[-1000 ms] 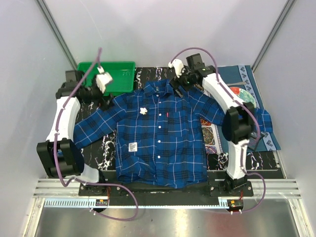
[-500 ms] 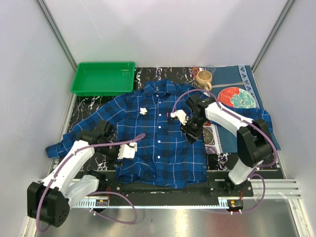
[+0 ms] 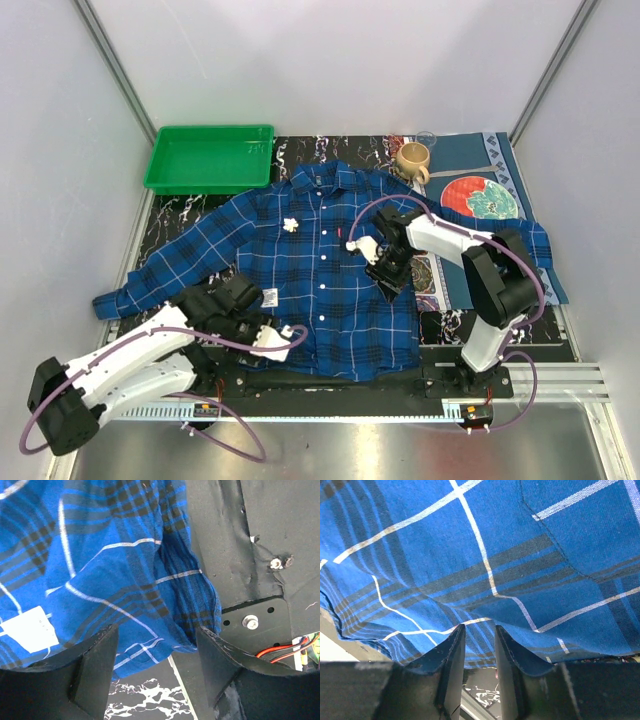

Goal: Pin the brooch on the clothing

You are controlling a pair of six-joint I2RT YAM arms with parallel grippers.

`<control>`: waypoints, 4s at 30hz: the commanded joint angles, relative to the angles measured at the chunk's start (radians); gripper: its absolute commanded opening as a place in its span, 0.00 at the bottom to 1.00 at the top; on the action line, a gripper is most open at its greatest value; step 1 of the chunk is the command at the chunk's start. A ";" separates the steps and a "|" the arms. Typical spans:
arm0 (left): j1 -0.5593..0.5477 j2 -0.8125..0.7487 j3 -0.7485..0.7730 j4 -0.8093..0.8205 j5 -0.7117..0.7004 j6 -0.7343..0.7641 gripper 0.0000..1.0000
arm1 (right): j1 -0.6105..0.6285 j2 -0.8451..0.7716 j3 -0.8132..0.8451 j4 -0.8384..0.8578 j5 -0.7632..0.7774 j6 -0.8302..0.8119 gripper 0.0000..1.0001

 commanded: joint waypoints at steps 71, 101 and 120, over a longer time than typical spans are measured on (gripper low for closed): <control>1.024 1.127 0.799 0.279 -0.280 -0.334 0.49 | -0.886 0.322 0.523 -0.010 0.218 -0.155 0.47; 0.891 0.986 0.889 0.311 0.214 -0.565 0.75 | -0.126 -0.041 0.522 -0.061 0.003 -0.037 0.58; 0.662 1.165 0.851 0.750 -0.152 -1.227 0.27 | 0.287 0.433 0.714 0.369 0.123 0.068 0.32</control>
